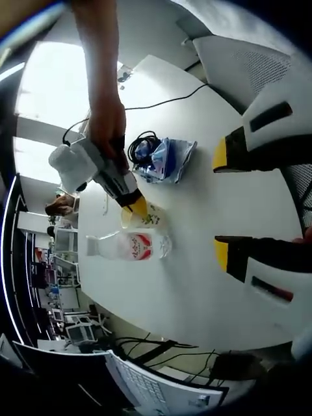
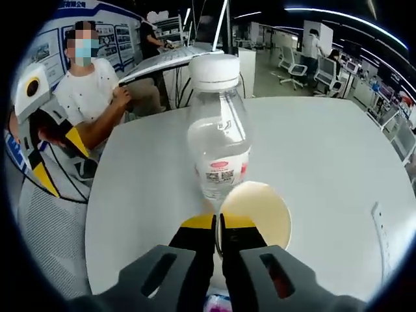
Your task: Arrange the tabletop items into an orderly group along one side of the table until the central work area is clear of visible clutter.
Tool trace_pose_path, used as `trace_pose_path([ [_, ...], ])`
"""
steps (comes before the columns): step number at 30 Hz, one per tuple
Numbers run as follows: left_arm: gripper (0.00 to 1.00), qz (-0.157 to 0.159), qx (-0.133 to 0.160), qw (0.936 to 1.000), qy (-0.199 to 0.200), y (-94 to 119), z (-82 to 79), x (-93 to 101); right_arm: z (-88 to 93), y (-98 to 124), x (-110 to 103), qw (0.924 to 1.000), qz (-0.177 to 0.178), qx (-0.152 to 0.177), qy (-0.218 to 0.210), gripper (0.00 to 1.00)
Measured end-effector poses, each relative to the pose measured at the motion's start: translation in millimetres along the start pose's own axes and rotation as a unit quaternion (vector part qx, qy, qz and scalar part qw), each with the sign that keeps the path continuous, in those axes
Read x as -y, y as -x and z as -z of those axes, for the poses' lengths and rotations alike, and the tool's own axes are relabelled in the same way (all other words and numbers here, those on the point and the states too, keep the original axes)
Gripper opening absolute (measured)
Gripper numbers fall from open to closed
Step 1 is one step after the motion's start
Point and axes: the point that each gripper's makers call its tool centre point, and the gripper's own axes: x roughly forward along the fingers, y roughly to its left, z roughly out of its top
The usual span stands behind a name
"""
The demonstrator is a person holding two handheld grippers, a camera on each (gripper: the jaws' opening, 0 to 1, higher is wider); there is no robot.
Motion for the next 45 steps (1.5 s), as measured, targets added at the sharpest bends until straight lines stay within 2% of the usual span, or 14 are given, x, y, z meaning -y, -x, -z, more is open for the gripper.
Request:
trace_pose_path([
  [7,0.38,-0.001,-0.001,1.0000,0.001,3,1.8,0.5,0.9,-1,1,1.0000,0.000,-0.004,0.007,0.00],
  [16,0.40,0.004,-0.005,1.0000,-0.003,5,3.8,4.5,4.1,-4,-13,0.9998,-0.010,-0.010,0.013,0.02],
  [25,0.41,0.005,-0.006,0.9999,-0.006,8,4.2,5.1,4.4,-4,-13,0.9998,-0.013,-0.011,0.012,0.03],
  [45,0.41,0.007,-0.004,0.9999,-0.007,9,0.2,2.6,-6.2,2,-14,0.9997,-0.016,0.003,0.019,0.08],
])
